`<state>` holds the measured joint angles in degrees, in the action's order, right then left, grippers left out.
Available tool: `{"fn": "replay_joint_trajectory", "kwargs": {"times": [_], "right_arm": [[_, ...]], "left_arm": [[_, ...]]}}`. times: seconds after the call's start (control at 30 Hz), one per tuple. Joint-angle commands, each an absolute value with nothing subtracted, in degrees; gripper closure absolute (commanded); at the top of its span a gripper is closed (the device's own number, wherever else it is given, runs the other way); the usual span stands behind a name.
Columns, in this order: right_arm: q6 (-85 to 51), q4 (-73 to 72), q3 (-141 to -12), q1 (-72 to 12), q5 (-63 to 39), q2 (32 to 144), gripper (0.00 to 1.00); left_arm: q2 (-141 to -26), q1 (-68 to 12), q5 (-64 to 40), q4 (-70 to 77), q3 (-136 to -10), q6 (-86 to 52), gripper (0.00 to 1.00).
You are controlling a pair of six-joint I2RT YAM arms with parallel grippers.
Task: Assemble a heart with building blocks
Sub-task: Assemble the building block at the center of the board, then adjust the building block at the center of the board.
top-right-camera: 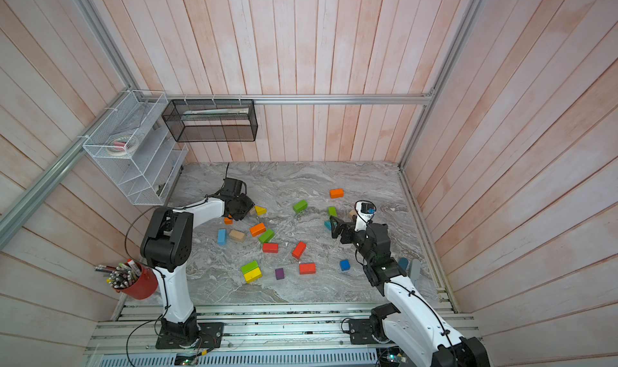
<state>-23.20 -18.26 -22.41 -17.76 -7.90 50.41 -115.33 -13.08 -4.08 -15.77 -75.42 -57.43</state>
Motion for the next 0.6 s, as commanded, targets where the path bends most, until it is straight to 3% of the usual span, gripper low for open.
{"fn": "replay_joint_trajectory", "kwargs": {"times": [0.0,0.2,0.57], "right_arm": [[-25.17,-20.79,-22.55,-18.49,-10.51,51.82,0.02],[-26.81,-24.54,-24.47,-21.22,-13.52,57.39,0.02],[-30.10,-29.42,-36.87,-32.06,-14.59,76.36,0.03]], "left_arm": [[-111.91,-12.25,-3.55,-16.22,-74.21,-55.69,0.48],[-106.97,-10.97,-5.60,-16.52,-73.07,-50.55,0.42],[-96.57,-2.86,-19.76,-11.13,-64.80,-42.10,0.34]]}}
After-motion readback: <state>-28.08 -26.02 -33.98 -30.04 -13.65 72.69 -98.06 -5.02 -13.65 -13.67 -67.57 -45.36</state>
